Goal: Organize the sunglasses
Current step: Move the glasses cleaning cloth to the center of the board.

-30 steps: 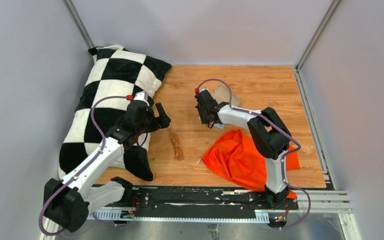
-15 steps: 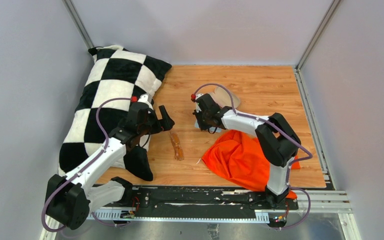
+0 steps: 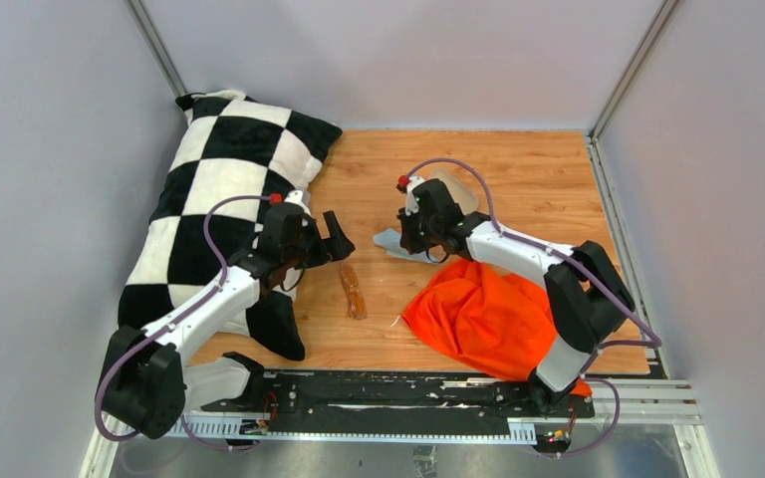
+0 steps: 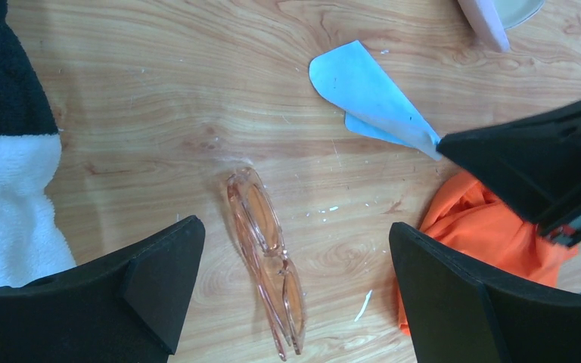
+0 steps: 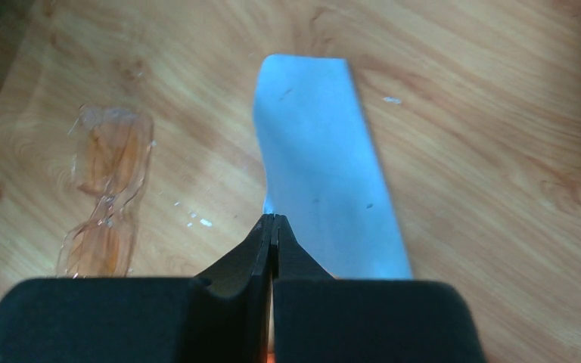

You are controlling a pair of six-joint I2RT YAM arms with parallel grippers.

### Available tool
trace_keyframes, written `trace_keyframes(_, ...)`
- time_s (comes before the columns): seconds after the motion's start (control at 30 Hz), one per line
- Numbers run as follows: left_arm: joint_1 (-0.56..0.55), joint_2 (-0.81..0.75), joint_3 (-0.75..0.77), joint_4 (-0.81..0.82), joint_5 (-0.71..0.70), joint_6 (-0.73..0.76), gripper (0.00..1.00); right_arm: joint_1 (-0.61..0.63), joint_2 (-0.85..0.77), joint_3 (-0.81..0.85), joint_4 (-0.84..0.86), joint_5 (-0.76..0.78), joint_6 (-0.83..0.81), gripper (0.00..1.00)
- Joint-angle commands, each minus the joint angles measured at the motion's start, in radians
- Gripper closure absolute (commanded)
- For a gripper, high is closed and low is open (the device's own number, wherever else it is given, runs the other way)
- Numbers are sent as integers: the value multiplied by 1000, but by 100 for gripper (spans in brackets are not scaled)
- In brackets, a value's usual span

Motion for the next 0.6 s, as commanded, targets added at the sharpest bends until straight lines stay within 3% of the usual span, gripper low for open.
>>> trace_keyframes(0.0,7,-16,-8,11,5,2,0,-105,47,50,16,-66,51,100)
trace_keyframes(0.23,7,54,-23,74,64,-4,0,-230,101,50,35,-97,96,100)
trace_keyframes(0.47,7,95,6,85,79,9,0,-247,77,22,39,-118,79,100)
trace_keyframes(0.57,7,104,12,87,78,5,0,-205,61,18,21,-110,50,83)
